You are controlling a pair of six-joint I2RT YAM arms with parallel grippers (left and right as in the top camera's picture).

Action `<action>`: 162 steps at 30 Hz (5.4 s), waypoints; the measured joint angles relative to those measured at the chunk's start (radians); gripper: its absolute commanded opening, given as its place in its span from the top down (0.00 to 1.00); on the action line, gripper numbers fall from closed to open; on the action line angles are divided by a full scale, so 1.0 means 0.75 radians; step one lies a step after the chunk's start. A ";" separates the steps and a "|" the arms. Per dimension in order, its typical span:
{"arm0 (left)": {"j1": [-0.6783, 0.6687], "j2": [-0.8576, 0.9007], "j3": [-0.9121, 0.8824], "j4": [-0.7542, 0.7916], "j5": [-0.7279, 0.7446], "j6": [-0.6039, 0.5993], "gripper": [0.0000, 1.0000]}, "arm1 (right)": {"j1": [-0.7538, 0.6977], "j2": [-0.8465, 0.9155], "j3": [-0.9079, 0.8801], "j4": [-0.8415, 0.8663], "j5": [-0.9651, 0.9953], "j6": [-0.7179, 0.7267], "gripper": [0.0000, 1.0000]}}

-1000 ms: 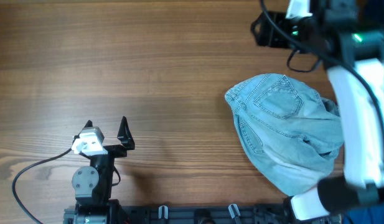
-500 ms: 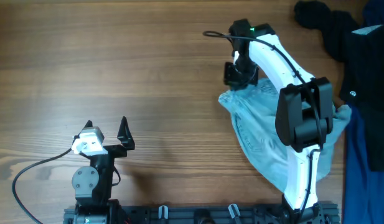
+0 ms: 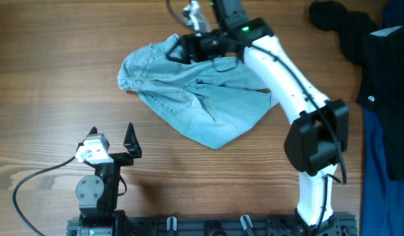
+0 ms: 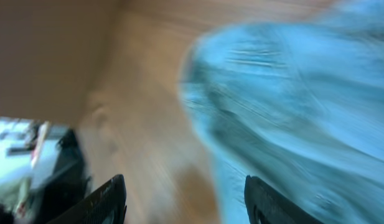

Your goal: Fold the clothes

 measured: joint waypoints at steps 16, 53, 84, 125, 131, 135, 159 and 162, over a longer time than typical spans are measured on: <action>-0.002 0.003 0.096 0.265 0.353 -0.118 0.00 | -0.249 -0.480 -0.007 -0.346 0.541 -0.149 0.32; -0.004 2.419 1.897 -1.192 0.008 -0.183 0.96 | -0.253 -0.758 -0.344 -0.701 0.938 0.085 0.00; 0.618 2.514 1.800 -0.986 0.117 -0.296 0.25 | -0.253 -0.758 -0.344 -0.705 0.938 0.046 0.00; 0.747 1.599 1.778 -1.316 0.211 -0.392 0.96 | 0.242 -0.054 -0.541 0.039 0.330 -0.431 0.10; 0.747 1.599 1.778 -1.316 0.211 -0.392 0.96 | 0.242 0.020 -0.541 0.075 0.329 -0.401 0.45; 0.747 1.599 1.778 -1.316 0.211 -0.392 0.96 | 0.242 0.023 -0.541 0.102 0.330 -0.398 0.09; 0.747 1.599 1.778 -1.370 0.416 -0.317 0.96 | -0.100 -0.279 -0.541 -0.124 0.449 -0.226 0.96; 0.732 1.598 1.778 -1.409 0.473 -0.276 0.96 | -0.299 -0.485 -0.539 -0.330 0.434 -0.311 0.96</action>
